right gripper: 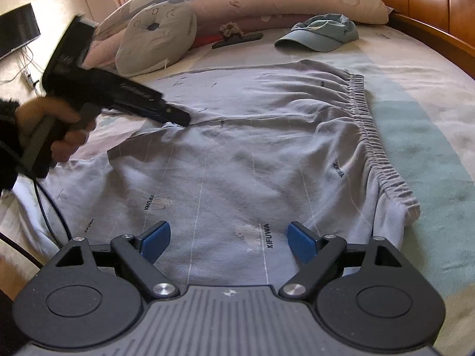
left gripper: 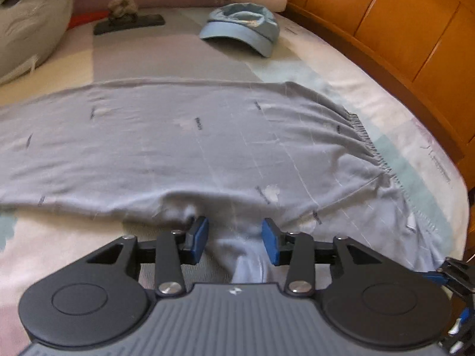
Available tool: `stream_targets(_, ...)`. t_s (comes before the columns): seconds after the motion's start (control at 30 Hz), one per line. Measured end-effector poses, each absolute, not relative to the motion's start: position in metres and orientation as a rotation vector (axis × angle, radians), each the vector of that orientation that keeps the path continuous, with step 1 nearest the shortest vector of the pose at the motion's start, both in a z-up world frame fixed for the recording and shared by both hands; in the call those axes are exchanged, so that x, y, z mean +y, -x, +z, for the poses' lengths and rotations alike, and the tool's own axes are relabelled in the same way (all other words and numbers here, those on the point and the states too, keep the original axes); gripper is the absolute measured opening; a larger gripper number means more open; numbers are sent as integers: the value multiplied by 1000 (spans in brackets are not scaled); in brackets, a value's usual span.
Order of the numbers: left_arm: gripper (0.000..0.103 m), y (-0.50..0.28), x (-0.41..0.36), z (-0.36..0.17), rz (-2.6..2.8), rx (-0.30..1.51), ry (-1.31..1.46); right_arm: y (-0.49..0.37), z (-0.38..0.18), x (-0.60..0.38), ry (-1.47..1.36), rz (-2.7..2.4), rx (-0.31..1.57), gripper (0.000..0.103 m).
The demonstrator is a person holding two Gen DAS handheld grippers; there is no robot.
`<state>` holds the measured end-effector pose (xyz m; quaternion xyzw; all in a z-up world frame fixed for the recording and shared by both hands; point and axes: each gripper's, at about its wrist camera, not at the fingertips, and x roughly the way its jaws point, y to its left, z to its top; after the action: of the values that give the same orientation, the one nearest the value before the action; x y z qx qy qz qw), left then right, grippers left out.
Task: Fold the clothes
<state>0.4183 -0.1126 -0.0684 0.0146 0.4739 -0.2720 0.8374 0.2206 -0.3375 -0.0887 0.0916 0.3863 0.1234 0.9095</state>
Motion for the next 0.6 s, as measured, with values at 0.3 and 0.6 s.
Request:
stream_targets(0.3,49,-388,-78,-13,-495,937,-102,-227,-90,-335,-188,305,814,103)
stream_targets(0.6,61,-328,-9,8,-304,958,-249,-230,-90,-321,-81,298,837,103)
